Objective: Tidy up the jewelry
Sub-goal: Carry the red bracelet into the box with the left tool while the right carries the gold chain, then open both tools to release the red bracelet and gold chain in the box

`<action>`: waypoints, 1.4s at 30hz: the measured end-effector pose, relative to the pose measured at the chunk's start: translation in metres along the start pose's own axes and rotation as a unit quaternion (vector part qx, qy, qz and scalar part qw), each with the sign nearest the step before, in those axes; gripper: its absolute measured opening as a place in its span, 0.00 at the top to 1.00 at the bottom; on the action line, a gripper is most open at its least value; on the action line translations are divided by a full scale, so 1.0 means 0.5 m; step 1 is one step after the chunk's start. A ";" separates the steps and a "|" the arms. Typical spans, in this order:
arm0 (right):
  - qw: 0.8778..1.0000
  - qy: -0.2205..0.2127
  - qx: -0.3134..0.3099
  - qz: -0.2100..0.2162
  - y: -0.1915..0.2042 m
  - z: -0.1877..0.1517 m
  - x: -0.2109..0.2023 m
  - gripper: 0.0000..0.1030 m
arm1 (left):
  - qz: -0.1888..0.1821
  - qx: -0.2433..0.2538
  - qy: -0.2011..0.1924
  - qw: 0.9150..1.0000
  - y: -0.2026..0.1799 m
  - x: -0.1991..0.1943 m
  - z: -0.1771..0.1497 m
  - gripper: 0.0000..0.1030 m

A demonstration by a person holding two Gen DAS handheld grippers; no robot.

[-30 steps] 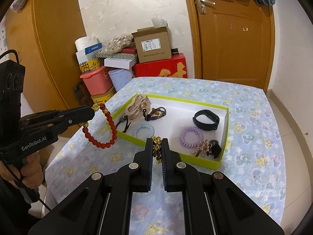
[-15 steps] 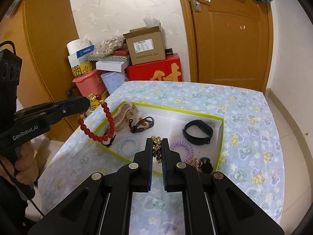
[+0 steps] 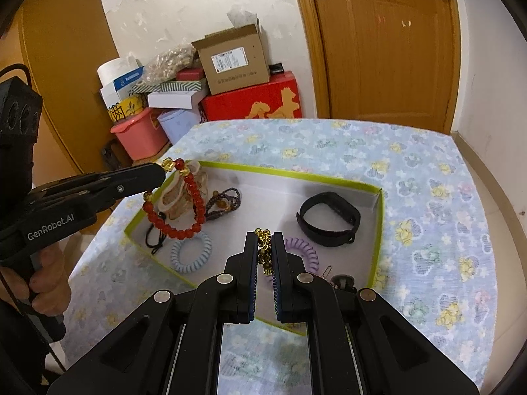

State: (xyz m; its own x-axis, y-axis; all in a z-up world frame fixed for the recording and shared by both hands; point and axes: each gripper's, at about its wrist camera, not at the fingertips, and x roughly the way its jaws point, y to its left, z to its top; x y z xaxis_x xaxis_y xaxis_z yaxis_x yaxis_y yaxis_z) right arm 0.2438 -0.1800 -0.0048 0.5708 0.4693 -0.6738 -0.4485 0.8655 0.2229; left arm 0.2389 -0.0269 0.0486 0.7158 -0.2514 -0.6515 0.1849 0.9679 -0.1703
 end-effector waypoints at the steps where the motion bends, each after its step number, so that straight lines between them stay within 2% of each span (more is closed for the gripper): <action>1: 1.000 0.003 0.000 0.000 -0.002 -0.001 0.006 0.92 | -0.002 -0.002 0.003 1.000 0.002 0.009 -0.001 0.91; 16: 0.999 0.051 0.007 -0.007 -0.032 -0.018 0.096 0.92 | -0.011 -0.010 0.048 0.999 0.023 0.097 -0.033 0.91; 25: 0.998 0.068 0.013 -0.008 -0.037 -0.025 0.110 0.90 | -0.008 -0.007 0.066 0.998 0.031 0.126 -0.047 0.90; 28: 0.998 0.064 0.012 -0.008 -0.034 -0.024 0.103 0.84 | -0.004 -0.004 0.064 0.998 0.031 0.124 -0.048 0.90; 39: 1.000 0.020 0.016 -0.014 -0.028 -0.017 0.011 0.81 | 0.003 0.000 0.049 0.999 0.025 0.075 -0.048 0.90; 42: 1.000 0.009 0.021 -0.019 -0.025 -0.022 -0.019 0.75 | 0.003 -0.003 0.040 0.999 0.022 0.048 -0.051 0.90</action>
State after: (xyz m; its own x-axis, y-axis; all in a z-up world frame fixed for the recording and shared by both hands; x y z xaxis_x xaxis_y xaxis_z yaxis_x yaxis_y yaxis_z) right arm 0.2363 -0.1975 -0.0090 0.5746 0.4322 -0.6950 -0.3973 0.8897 0.2248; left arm 0.2408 -0.0220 0.0124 0.6608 -0.2451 -0.7094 0.1765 0.9694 -0.1706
